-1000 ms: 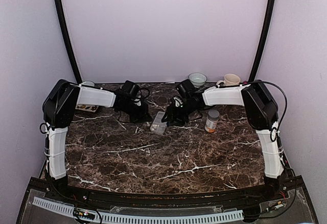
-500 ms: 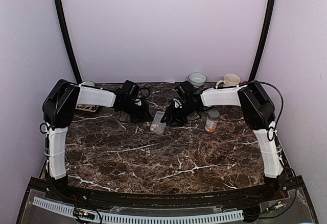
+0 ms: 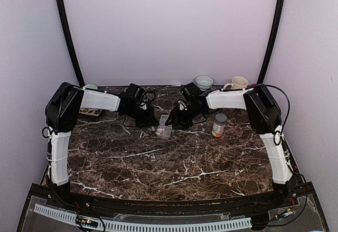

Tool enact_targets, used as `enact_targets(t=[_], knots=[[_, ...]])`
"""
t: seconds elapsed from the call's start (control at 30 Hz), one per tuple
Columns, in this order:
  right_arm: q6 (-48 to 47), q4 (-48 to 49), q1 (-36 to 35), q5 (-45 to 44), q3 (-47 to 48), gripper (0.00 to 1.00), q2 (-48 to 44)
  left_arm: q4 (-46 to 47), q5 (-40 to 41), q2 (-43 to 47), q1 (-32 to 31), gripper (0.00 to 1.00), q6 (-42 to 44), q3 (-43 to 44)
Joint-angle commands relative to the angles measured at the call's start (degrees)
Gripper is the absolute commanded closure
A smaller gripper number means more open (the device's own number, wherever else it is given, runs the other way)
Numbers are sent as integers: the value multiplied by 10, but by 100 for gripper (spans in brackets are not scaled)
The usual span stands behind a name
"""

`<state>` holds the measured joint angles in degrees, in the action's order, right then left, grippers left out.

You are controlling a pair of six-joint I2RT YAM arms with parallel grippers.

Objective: Sort the pills into containers
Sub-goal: Adjust the pill container at the center of the board.

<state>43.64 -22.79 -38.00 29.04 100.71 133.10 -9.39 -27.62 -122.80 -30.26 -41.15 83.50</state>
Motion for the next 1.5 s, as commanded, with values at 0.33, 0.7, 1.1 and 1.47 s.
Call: enact_targets(t=[0.33, 0.7, 1.1, 1.47], knots=[[-5, 6, 1, 14, 7, 54, 38, -16, -16, -26, -11, 100, 7, 30], [-13, -23, -3, 4, 25, 66, 59, -13, -21, -32, -15, 100, 8, 31], [-25, -57, -15, -2, 52, 74, 93, -8, -32, -40, -22, 100, 7, 37], [-21, -50, -22, 3, 50, 80, 105, 0, -41, -47, -30, 100, 6, 39]])
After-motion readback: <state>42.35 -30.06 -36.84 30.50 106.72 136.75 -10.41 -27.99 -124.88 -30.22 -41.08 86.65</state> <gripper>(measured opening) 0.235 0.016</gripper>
